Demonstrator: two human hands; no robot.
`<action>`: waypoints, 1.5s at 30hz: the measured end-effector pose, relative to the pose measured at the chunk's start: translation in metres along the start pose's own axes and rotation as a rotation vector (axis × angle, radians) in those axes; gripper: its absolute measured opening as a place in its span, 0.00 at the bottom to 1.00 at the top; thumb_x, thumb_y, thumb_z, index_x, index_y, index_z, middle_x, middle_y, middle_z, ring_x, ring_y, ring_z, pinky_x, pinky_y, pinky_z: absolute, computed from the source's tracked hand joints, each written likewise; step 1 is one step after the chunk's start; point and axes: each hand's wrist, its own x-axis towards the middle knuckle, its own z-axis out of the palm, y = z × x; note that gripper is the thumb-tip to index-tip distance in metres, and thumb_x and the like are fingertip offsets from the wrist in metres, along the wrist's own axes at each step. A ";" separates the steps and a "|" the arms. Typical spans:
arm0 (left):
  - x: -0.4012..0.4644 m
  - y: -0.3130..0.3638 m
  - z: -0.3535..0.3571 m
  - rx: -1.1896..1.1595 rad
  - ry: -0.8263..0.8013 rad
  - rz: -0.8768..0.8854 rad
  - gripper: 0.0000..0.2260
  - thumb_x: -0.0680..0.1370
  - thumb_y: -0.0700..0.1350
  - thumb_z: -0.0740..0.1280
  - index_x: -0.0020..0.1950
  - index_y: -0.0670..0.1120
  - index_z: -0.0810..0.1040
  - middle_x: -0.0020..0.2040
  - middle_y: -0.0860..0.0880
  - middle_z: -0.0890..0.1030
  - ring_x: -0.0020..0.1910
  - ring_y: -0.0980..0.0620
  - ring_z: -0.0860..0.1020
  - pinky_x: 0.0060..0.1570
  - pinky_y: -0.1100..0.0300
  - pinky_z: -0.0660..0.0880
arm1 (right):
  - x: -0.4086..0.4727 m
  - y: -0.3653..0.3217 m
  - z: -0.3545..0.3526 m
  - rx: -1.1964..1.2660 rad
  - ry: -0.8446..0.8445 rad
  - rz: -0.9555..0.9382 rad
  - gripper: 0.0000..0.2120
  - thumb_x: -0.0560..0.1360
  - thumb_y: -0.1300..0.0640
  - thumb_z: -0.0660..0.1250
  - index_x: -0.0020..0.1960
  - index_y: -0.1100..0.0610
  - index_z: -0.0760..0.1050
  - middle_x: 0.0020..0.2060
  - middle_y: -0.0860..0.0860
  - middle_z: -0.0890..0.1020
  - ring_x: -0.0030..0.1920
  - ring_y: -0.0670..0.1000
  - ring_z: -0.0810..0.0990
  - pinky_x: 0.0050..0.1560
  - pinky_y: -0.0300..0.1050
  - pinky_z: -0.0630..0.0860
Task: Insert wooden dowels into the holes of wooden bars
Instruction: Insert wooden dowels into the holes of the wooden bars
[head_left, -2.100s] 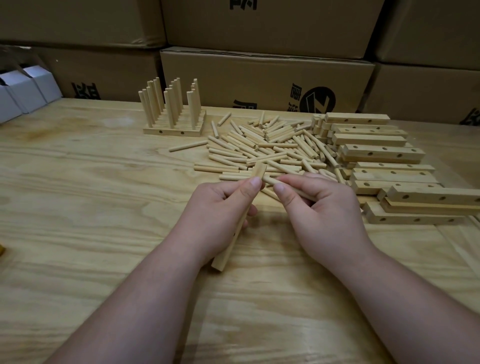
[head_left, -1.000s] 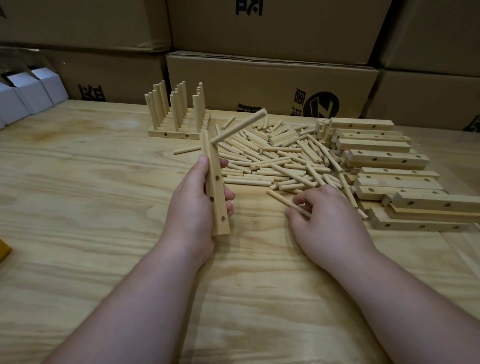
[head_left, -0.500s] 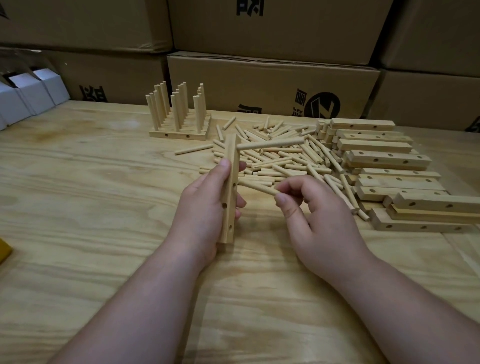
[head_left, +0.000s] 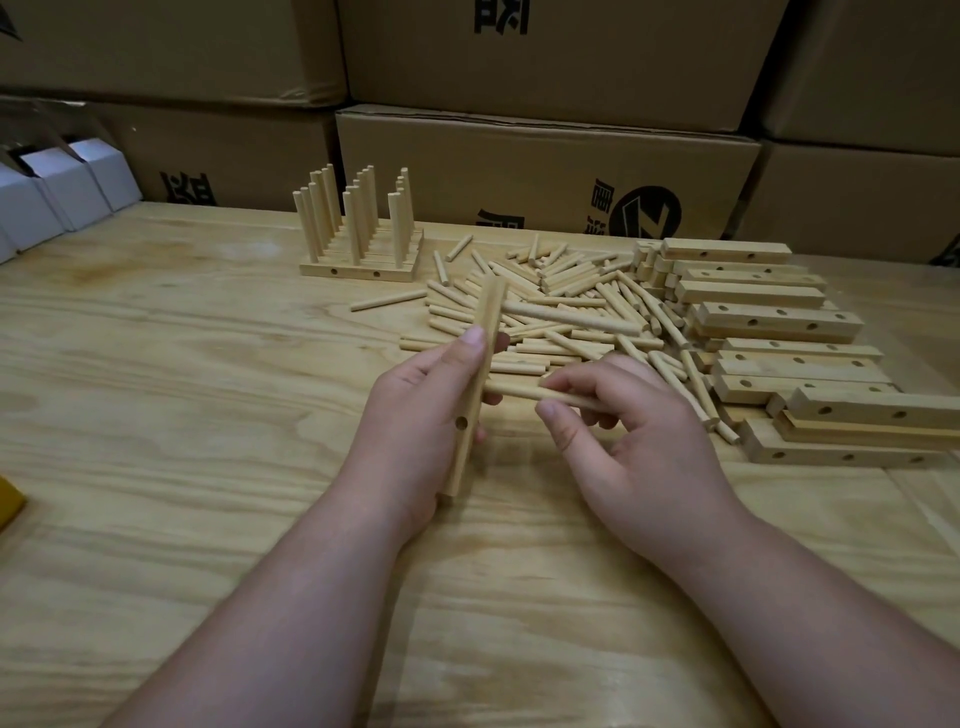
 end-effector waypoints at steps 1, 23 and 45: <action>-0.001 0.000 0.001 0.016 -0.011 0.008 0.13 0.77 0.60 0.67 0.51 0.56 0.88 0.37 0.59 0.83 0.34 0.63 0.78 0.30 0.66 0.74 | 0.000 0.000 0.000 0.013 -0.004 0.004 0.08 0.75 0.54 0.70 0.53 0.53 0.83 0.43 0.44 0.79 0.46 0.45 0.78 0.47 0.43 0.76; -0.001 -0.002 0.005 0.148 -0.085 0.022 0.19 0.75 0.53 0.59 0.60 0.55 0.85 0.36 0.63 0.82 0.37 0.62 0.78 0.32 0.71 0.72 | -0.004 -0.005 0.007 0.184 -0.013 0.195 0.06 0.77 0.53 0.71 0.51 0.44 0.77 0.33 0.43 0.77 0.33 0.42 0.77 0.34 0.30 0.70; 0.018 -0.004 -0.003 -0.473 0.208 -0.198 0.10 0.82 0.43 0.65 0.56 0.43 0.85 0.39 0.48 0.80 0.33 0.56 0.79 0.31 0.62 0.78 | 0.004 0.011 -0.004 -0.592 -0.111 0.540 0.11 0.77 0.48 0.64 0.58 0.43 0.78 0.57 0.44 0.78 0.61 0.52 0.68 0.51 0.49 0.54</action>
